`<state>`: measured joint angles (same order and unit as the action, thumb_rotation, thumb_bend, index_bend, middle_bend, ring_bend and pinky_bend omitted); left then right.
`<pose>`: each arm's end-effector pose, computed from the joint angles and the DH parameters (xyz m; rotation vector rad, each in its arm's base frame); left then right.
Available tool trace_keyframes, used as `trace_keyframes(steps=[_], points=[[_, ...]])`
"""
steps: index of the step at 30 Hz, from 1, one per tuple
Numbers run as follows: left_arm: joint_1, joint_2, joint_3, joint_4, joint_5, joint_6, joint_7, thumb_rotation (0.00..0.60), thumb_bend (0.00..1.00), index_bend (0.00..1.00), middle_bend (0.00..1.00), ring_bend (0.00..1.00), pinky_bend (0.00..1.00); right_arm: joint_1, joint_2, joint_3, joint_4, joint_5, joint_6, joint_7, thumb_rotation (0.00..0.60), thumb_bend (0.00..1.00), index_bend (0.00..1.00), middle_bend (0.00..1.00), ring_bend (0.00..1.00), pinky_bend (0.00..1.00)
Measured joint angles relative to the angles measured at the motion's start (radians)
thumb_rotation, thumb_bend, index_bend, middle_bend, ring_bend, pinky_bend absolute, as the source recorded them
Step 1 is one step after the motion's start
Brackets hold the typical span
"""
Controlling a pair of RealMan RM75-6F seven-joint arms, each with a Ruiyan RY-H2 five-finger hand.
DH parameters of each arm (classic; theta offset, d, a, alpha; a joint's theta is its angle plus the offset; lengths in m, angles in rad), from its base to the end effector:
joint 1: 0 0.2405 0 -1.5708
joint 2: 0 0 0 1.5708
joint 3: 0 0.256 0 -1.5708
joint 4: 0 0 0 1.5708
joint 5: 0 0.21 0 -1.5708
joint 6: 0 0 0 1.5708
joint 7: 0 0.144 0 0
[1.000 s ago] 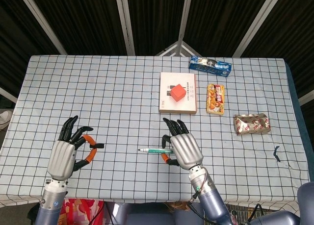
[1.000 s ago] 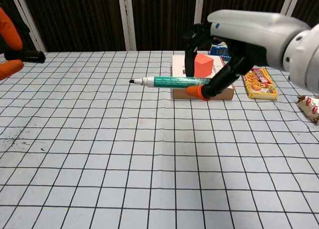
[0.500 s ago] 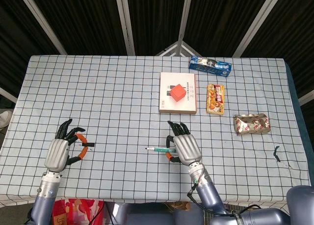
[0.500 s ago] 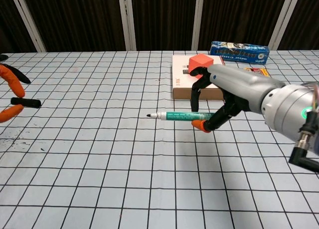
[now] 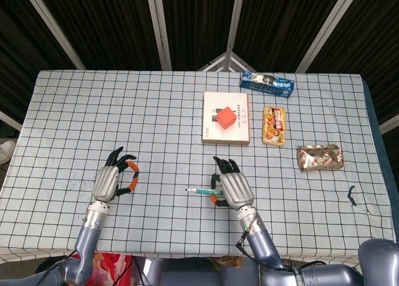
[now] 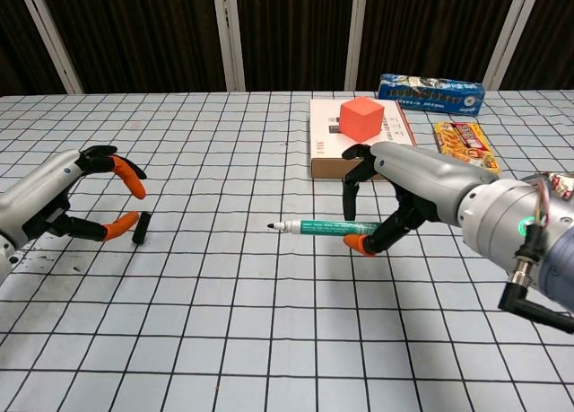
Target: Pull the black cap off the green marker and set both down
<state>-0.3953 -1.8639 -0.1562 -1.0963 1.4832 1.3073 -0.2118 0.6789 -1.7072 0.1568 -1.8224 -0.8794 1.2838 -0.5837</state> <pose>-0.2193 0.2759 -0.0516 -1.4269 -1.2020 -1.3485 -0.0971 -0.2665 -0.0401 1.6848 -1.2514 0.9960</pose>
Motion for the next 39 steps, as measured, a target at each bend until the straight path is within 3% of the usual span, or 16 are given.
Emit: trace_keyframes(steps=[2,7,13,21,29,32,35,39], points=[[0.000,-0.002,0.002,-0.004,-0.001,0.008,0.010,0.600,0.49,0.41,0.19,0.00,0.01,-0.004,0.002,0.001,0.001,-0.003,-0.002,0.005,0.600,0.46,0.70,0.06,0.09,0.06],[0.009,0.027,0.012,-0.058,0.002,0.019,0.026,0.600,0.46,0.12,0.01,0.00,0.00,-0.014,0.007,0.005,0.014,-0.007,-0.012,0.027,0.600,0.46,0.70,0.06,0.09,0.06],[0.037,0.123,0.021,-0.205,0.021,0.075,0.051,0.600,0.45,0.10,0.00,0.00,0.00,-0.020,0.002,0.013,0.059,-0.009,-0.042,0.071,0.600,0.47,0.70,0.06,0.09,0.06],[0.111,0.346,0.031,-0.472,0.042,0.187,0.206,0.600,0.45,0.10,0.00,0.00,0.00,-0.017,-0.036,0.018,0.187,-0.014,-0.094,0.113,0.600,0.47,0.70,0.06,0.09,0.06],[0.215,0.541,0.073,-0.582,0.052,0.274,0.275,0.600,0.45,0.10,0.00,0.00,0.00,-0.022,-0.068,0.022,0.334,-0.034,-0.157,0.201,0.600,0.47,0.69,0.06,0.09,0.06],[0.236,0.560,0.089,-0.574,0.060,0.293,0.240,0.600,0.44,0.10,0.00,0.00,0.00,-0.027,-0.069,0.034,0.360,-0.034,-0.179,0.230,0.600,0.47,0.58,0.06,0.09,0.06],[0.252,0.567,0.097,-0.550,0.064,0.306,0.207,0.600,0.44,0.10,0.00,0.00,0.00,-0.030,-0.062,0.044,0.371,-0.026,-0.192,0.235,0.600,0.45,0.37,0.06,0.07,0.05],[0.261,0.568,0.100,-0.522,0.064,0.309,0.187,0.600,0.44,0.10,0.00,0.00,0.00,-0.031,-0.044,0.052,0.348,0.003,-0.197,0.205,0.600,0.32,0.19,0.06,0.05,0.04]])
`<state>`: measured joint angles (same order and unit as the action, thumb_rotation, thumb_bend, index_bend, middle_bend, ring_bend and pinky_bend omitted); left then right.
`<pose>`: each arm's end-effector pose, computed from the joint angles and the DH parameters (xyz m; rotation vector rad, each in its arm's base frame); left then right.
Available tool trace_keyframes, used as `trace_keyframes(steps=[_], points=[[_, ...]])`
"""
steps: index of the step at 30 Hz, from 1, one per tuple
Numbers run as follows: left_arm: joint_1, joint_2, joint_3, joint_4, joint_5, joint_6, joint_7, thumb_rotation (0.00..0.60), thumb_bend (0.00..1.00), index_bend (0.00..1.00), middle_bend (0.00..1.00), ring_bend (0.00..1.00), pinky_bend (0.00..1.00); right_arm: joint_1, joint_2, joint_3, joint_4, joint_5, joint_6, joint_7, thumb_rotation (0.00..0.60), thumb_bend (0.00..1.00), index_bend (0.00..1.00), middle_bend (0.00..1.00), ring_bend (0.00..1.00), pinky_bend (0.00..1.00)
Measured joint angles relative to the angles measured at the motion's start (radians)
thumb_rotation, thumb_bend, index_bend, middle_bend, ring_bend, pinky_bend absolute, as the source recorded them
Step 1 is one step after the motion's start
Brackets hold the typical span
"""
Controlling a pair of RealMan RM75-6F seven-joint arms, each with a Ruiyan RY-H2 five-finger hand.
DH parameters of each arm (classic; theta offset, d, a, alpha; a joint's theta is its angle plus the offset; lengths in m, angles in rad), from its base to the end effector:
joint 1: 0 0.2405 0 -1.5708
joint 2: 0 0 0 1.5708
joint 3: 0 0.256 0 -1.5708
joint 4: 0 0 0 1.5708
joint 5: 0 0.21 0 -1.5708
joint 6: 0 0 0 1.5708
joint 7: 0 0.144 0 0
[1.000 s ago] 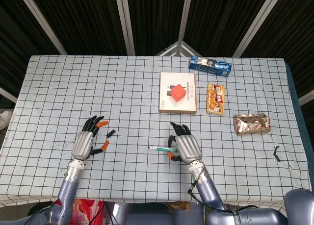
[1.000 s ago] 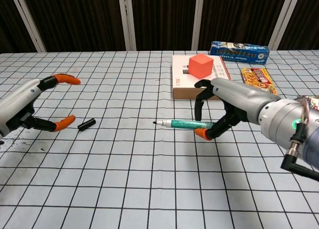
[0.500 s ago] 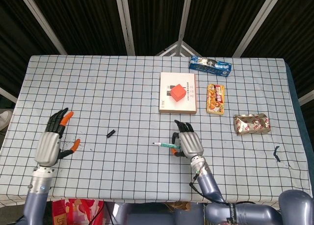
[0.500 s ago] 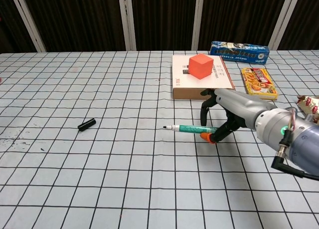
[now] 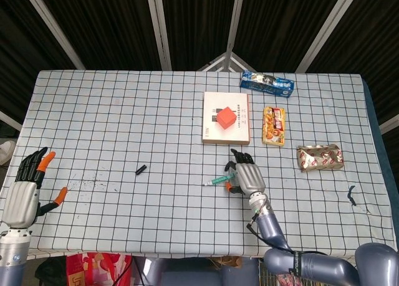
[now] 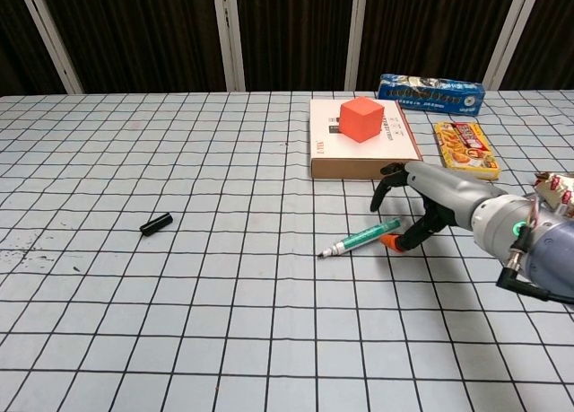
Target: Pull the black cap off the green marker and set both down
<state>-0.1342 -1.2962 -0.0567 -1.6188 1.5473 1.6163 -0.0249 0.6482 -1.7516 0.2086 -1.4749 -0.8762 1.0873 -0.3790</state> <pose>-0.2697 0.1929 0.1206 -1.2973 -0.9186 -1.2067 -0.1592 -0.3104 -0.0627 1.5831 -1.3219 0.9173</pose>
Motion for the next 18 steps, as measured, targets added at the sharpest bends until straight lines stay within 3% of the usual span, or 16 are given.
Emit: trace_keyframes(steps=[5,12,18], points=[[0.000,-0.010,-0.002,0.016,0.000,-0.009,-0.005,0.600,0.44,0.11,0.00,0.00,0.00,0.001,0.032,0.019,-0.063,0.056,0.008,-0.051,0.600,0.24,0.12,0.06,0.05,0.04],[0.005,-0.016,-0.004,0.031,0.003,-0.007,-0.011,0.600,0.44,0.11,0.00,0.00,0.00,-0.008,0.083,0.030,-0.159,0.070,0.046,-0.085,0.600,0.22,0.10,0.05,0.05,0.04],[0.038,-0.012,0.000,0.065,0.006,0.038,-0.041,0.600,0.44,0.12,0.01,0.00,0.00,-0.063,0.189,0.012,-0.283,-0.029,0.142,-0.077,0.600,0.22,0.19,0.06,0.06,0.04]])
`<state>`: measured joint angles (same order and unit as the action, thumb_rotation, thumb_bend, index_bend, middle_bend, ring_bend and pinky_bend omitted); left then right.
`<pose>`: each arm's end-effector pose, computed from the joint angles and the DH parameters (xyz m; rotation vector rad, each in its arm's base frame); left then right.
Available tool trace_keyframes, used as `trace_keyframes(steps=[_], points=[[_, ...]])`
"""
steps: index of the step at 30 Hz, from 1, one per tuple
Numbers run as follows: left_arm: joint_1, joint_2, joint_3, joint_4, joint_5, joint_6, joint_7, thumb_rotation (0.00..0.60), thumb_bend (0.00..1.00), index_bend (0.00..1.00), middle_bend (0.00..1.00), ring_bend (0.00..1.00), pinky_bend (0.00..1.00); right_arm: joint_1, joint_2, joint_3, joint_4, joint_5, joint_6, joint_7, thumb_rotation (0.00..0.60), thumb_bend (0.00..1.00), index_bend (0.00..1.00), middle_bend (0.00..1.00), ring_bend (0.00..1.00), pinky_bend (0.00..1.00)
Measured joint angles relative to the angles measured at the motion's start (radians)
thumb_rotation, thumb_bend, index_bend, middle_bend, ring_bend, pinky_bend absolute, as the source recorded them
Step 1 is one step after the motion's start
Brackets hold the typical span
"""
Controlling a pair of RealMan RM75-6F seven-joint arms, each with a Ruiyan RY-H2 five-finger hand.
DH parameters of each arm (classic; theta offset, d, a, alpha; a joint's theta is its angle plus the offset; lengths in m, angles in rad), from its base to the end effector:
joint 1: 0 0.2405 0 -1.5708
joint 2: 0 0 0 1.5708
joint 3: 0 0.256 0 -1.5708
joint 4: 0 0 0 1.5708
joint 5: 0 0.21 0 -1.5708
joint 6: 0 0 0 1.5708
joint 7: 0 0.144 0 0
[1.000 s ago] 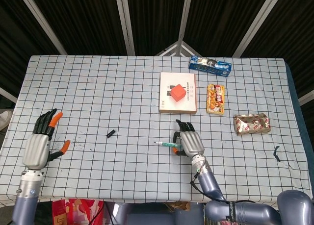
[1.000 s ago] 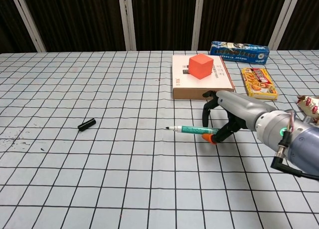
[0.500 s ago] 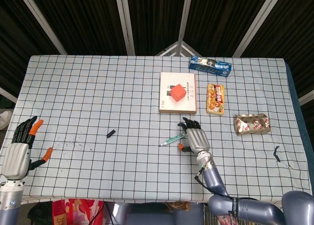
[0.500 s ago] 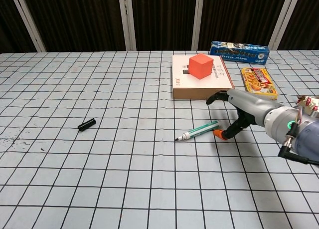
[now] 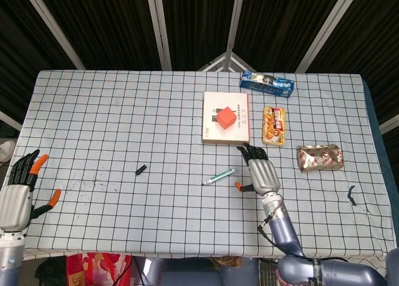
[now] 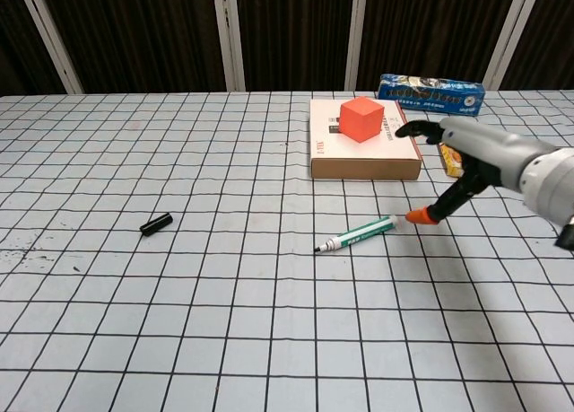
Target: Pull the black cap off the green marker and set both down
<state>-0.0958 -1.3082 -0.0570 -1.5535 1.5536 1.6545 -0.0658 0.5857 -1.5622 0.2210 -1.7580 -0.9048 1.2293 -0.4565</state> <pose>-0.2859 0.1827 0.1256 -1.2595 -0.8969 -1.1950 -0.1534 -0.2976 0.0036 1.5114 -1.2379 0.9796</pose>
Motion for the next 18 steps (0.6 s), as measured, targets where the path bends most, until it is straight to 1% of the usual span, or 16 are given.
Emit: trace_keyframes(steps=[2,6,8,12,18], points=[[0.018,0.005,0.009,0.018,-0.004,0.007,-0.007,0.600,0.44,0.12,0.02,0.00,0.00,-0.034,0.045,-0.024,-0.026,-0.066,0.050,0.007,0.600,0.22,0.25,0.06,0.07,0.04],[0.049,0.019,0.032,0.052,-0.016,0.011,-0.013,0.600,0.44,0.12,0.02,0.00,0.00,-0.136,0.151,-0.097,-0.039,-0.211,0.175,0.053,0.600,0.26,0.25,0.06,0.08,0.04],[0.059,0.020,0.036,0.074,-0.015,0.020,-0.023,0.600,0.44,0.12,0.03,0.00,0.00,-0.182,0.200,-0.126,-0.026,-0.257,0.221,0.097,0.600,0.27,0.25,0.06,0.08,0.04],[0.081,0.023,0.043,0.100,-0.013,0.040,-0.063,0.600,0.44,0.12,0.08,0.00,0.00,-0.262,0.272,-0.172,0.032,-0.316,0.270,0.223,0.600,0.27,0.25,0.06,0.07,0.04],[0.108,0.047,0.022,0.105,-0.012,0.104,-0.140,0.600,0.44,0.12,0.08,0.00,0.00,-0.386,0.376,-0.224,0.163,-0.387,0.333,0.440,0.600,0.27,0.25,0.06,0.07,0.04]])
